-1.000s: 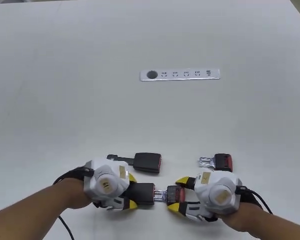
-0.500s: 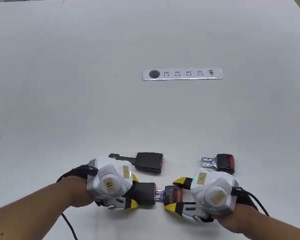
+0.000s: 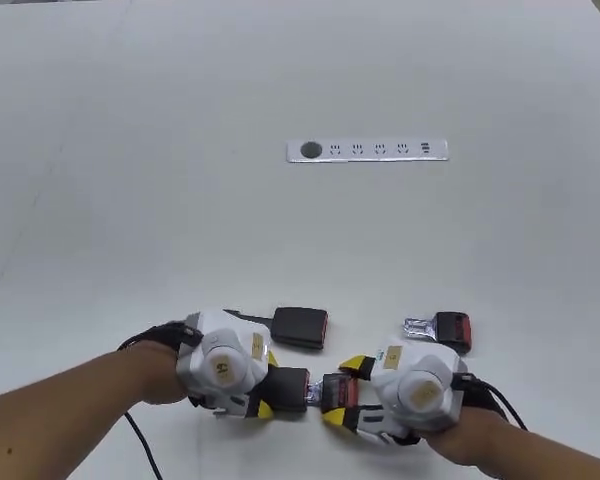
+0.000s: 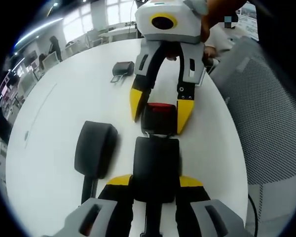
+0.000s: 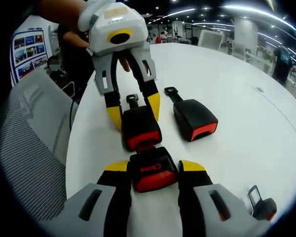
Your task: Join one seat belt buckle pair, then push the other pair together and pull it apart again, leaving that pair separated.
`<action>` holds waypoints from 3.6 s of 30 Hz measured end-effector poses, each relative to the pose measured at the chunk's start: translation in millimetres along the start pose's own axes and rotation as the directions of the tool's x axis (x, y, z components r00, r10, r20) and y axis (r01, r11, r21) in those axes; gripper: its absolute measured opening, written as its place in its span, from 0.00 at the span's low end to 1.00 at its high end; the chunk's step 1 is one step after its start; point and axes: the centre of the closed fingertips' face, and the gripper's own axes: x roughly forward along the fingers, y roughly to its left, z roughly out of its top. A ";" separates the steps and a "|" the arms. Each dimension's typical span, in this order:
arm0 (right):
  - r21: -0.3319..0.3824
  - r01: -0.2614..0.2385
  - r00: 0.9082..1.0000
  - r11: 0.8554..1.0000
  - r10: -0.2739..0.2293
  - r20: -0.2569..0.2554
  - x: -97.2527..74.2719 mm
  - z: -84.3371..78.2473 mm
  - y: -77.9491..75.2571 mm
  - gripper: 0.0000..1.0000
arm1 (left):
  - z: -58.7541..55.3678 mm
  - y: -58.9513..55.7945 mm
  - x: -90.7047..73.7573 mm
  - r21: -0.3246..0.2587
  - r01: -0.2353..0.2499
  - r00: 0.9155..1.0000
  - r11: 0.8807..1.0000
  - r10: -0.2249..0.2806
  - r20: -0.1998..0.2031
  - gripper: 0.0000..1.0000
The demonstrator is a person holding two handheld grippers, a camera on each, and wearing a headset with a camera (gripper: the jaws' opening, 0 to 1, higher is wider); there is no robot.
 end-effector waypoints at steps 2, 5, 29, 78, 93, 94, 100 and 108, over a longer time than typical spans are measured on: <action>-0.008 0.006 1.000 1.000 -0.006 -0.005 4.3 3.1 1.7 0.35 | 0.0 -0.2 0.2 -0.001 0.000 1.000 1.000 0.000 -0.002 0.33; -0.006 0.005 1.000 1.000 -0.005 -0.005 1.3 -2.2 -0.2 0.35 | -0.3 -0.1 -0.8 -0.003 0.004 1.000 1.000 -0.004 -0.003 0.33; -0.045 0.000 1.000 0.999 -0.001 -0.025 3.2 3.3 1.5 0.35 | 1.9 -1.9 -3.1 0.028 0.012 1.000 1.000 -0.012 -0.018 0.33; -0.038 -0.004 1.000 0.999 0.004 0.007 -4.4 -5.5 12.7 0.36 | 3.6 -17.2 -2.2 -0.004 0.020 0.995 1.000 -0.019 0.093 0.33; -0.075 0.043 0.999 0.996 -0.044 -0.004 -7.7 -2.9 12.5 0.38 | 6.2 -17.0 0.1 0.007 0.003 1.000 1.000 -0.003 0.016 0.35; -0.072 0.050 0.999 0.996 -0.051 -0.014 -7.9 -3.9 12.1 0.38 | 6.0 -17.2 0.0 0.001 -0.002 1.000 1.000 0.002 0.012 0.36; -0.029 0.014 1.000 0.999 -0.014 0.002 -14.4 -5.6 19.2 0.57 | 9.9 -18.6 -7.5 -0.053 -0.029 0.999 0.998 0.031 0.040 0.51; 0.065 0.081 0.984 0.995 -0.090 0.152 -47.3 13.9 -5.8 0.70 | 29.8 -4.5 -40.2 -0.188 -0.080 0.982 0.979 0.109 0.154 0.76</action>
